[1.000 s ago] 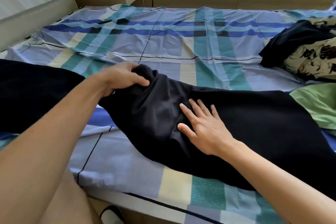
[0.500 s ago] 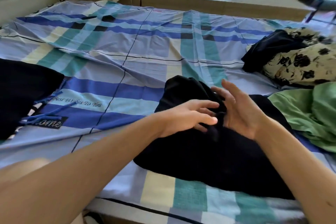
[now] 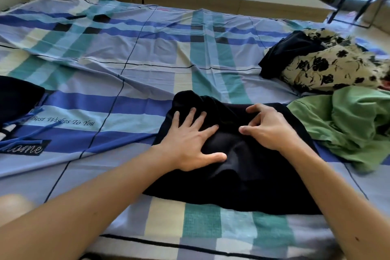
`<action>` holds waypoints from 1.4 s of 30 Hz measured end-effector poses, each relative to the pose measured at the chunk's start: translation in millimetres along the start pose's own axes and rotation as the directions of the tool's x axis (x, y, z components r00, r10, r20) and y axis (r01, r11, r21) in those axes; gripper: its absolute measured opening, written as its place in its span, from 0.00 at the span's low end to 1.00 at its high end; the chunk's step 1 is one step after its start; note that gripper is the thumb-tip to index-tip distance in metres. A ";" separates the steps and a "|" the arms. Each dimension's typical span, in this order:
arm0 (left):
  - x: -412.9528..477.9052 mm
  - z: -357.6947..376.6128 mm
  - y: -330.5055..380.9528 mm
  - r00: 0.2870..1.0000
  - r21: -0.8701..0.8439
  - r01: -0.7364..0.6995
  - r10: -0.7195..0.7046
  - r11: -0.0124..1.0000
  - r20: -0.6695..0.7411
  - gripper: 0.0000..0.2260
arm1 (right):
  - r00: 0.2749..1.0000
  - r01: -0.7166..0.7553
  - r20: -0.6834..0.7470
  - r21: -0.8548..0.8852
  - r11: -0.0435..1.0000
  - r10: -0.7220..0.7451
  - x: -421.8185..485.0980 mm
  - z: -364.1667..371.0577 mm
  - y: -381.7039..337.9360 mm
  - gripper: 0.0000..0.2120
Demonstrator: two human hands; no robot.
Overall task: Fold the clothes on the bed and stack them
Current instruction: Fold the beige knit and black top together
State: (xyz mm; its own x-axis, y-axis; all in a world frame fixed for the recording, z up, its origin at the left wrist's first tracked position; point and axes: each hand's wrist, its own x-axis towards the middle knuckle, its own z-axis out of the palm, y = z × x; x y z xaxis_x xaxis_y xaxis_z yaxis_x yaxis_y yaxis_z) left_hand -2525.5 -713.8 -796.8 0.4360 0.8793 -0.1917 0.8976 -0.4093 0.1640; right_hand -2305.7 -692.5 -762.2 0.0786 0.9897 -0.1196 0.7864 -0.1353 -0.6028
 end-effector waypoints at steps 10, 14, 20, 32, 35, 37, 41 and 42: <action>13.3 10.8 37.4 0.999 0.016 -0.017 0.017 1.000 -0.043 0.40 | 0.867 -0.386 0.286 -0.132 0.913 0.407 -37.3 -86.6 70.4 0.19; 16.2 15.3 51.5 0.998 -0.027 -0.054 0.053 0.998 -0.038 0.35 | 0.885 -0.365 0.318 0.020 0.931 0.341 -38.3 -84.5 72.4 0.13; 10.7 20.2 58.4 0.996 0.056 -0.067 0.070 0.996 -0.055 0.39 | 0.898 -0.399 0.358 0.422 0.814 0.255 -42.5 -88.8 48.6 0.14; -42.4 -4.8 57.7 0.993 0.106 -0.114 0.116 0.988 -0.014 0.28 | 0.987 0.034 0.163 -0.240 0.970 0.006 -26.4 -47.9 -137.9 0.15; -84.8 -26.1 38.7 0.956 0.111 -0.220 0.191 0.969 0.225 0.20 | 0.981 0.146 0.176 -0.415 0.898 -0.078 -25.5 -20.8 -175.8 0.13; -112.1 -46.5 23.6 0.906 -0.083 -0.219 0.234 0.972 0.352 0.18 | 0.969 0.217 0.203 -0.435 0.874 -0.140 -30.5 0.3 -191.6 0.13; -150.5 -84.6 -14.1 0.831 -0.534 -0.028 0.317 0.845 0.458 0.23 | 0.873 0.271 0.459 -0.173 0.947 -0.166 -37.8 54.1 -197.4 0.16; -153.5 -94.5 -23.2 0.826 -0.674 0.003 0.378 0.739 0.418 0.20 | 0.834 0.236 0.528 -0.075 0.969 -0.162 -38.8 64.0 -193.6 0.17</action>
State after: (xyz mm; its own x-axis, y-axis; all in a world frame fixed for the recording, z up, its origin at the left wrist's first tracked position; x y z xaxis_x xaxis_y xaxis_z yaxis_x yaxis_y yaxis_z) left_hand -2619.4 -816.3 -679.7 0.7272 0.4696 -0.5007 0.6198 -0.1356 0.7730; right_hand -2500.1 -707.7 -691.4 -0.3851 0.8227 -0.4183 0.8266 0.1060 -0.5527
